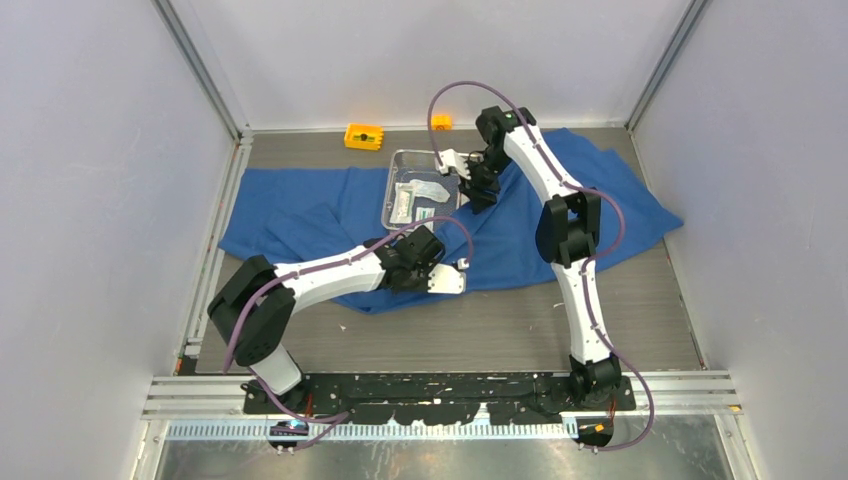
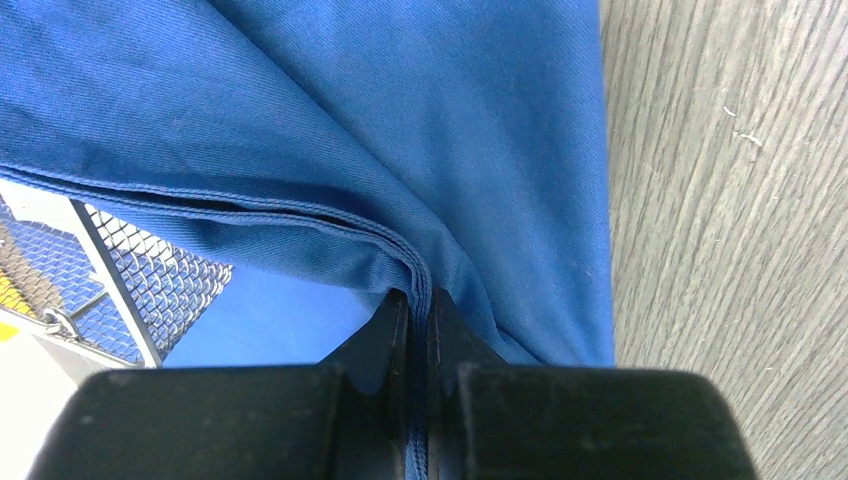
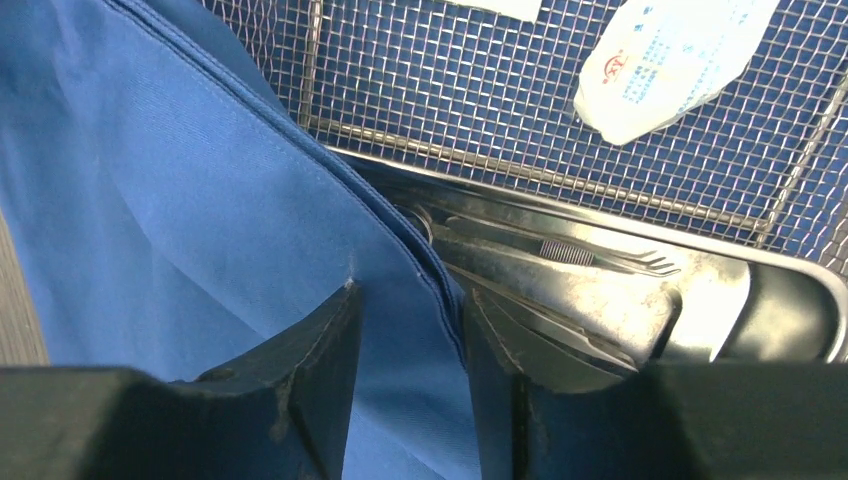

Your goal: Open and lay out the surgical kit

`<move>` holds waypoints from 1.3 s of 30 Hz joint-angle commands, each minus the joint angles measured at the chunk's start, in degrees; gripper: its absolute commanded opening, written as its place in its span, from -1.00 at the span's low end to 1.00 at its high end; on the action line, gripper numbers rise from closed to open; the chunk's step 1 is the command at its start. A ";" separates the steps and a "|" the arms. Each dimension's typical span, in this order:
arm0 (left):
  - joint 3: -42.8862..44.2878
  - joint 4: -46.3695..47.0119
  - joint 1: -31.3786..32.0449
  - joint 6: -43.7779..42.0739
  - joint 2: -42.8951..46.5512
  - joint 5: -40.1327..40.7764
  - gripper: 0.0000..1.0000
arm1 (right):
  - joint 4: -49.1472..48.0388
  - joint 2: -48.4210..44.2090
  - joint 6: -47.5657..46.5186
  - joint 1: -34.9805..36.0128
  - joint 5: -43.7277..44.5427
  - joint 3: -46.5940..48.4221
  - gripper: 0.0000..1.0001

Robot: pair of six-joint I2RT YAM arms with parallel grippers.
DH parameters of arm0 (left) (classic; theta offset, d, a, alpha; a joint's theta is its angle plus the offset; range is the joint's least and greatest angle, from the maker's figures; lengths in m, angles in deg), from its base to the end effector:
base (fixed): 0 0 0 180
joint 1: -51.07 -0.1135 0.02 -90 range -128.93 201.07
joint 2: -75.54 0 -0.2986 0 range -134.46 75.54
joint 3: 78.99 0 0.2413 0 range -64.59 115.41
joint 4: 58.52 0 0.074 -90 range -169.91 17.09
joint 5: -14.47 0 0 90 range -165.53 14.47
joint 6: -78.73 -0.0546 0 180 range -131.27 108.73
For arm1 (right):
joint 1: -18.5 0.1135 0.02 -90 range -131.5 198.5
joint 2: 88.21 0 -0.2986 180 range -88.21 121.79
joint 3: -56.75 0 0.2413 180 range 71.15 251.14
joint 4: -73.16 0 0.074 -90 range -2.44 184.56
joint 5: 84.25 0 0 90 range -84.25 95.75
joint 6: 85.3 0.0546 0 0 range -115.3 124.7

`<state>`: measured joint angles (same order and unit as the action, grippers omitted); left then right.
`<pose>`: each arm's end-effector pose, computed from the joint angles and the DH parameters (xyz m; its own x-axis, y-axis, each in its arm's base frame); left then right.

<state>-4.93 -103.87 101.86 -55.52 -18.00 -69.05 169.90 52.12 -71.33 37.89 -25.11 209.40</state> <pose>0.2074 -0.2444 0.2150 0.1062 0.9666 -0.2334 0.9290 -0.0128 0.3699 0.4598 0.1915 0.2353 0.0956 -0.8495 -0.5189 -0.9912 -0.1292 0.0289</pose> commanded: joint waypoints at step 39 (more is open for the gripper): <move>5.01 -35.73 8.06 8.77 5.58 -6.96 -1.00 | -9.07 -72.09 28.78 0.77 5.36 -71.82 -1.00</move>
<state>0.75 -124.38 107.78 -50.90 -13.83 -73.69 158.06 -12.21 -47.73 38.13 -19.07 141.93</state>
